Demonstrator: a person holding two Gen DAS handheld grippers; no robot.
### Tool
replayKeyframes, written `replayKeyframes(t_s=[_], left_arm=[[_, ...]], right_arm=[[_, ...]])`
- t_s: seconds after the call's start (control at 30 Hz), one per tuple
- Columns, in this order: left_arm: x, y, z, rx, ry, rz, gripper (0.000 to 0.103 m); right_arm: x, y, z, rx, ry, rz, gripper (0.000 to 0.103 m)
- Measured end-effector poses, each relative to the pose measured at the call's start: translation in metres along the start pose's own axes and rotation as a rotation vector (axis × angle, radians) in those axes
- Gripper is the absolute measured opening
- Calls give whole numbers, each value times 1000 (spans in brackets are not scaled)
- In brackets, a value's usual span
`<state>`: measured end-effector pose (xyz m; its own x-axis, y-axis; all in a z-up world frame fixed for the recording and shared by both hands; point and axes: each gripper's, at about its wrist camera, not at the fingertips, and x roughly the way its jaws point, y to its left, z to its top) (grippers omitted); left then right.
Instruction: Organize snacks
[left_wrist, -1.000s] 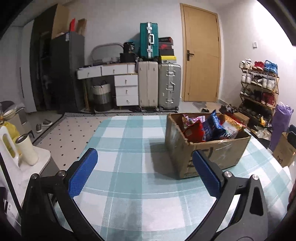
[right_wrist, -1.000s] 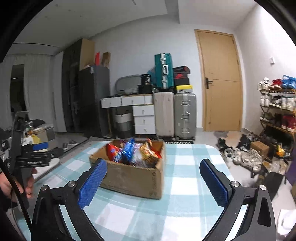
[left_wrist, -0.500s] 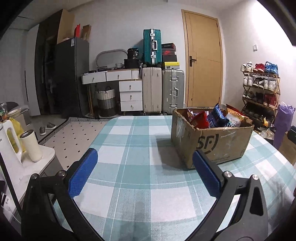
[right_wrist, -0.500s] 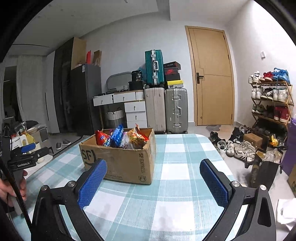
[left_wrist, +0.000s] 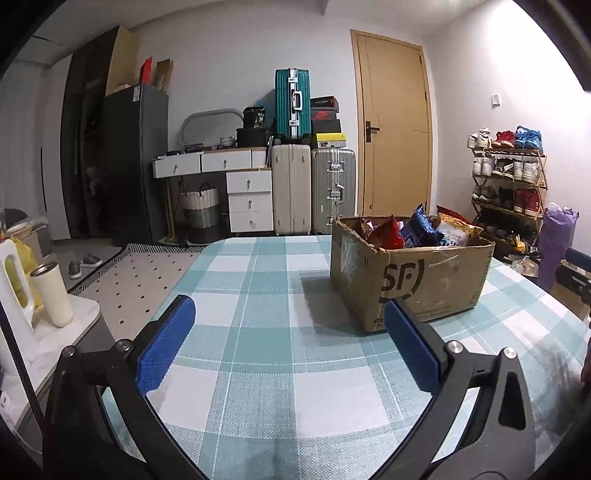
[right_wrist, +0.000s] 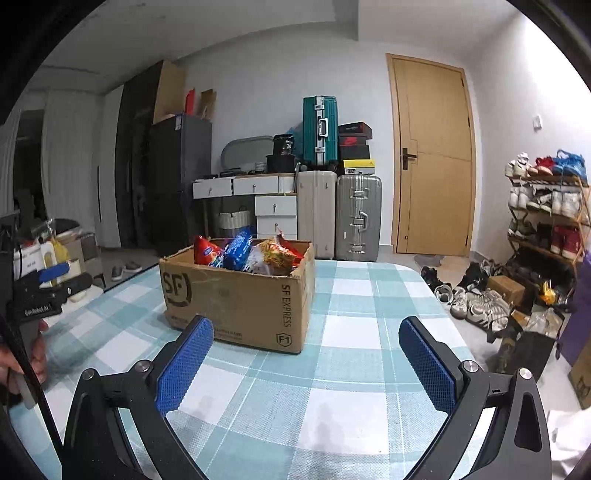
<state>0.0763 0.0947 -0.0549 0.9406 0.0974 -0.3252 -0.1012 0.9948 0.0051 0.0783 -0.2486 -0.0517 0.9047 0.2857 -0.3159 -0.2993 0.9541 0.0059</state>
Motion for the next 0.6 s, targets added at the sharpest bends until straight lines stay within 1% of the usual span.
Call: replayKeyframes(t_s=[0.17,0.33,0.6], left_arm=[[-1,0,-1,-6,-6,-1,102],[-4,-2,-1,11,-4,-10,102],[-6,-1,-1,1,-6,-6,102]], right_arm=[[3,-1,-3,7,1,-14,103],[4,1,-2,2,5,-4,103],[4,3,-3,-4,3,4,103]])
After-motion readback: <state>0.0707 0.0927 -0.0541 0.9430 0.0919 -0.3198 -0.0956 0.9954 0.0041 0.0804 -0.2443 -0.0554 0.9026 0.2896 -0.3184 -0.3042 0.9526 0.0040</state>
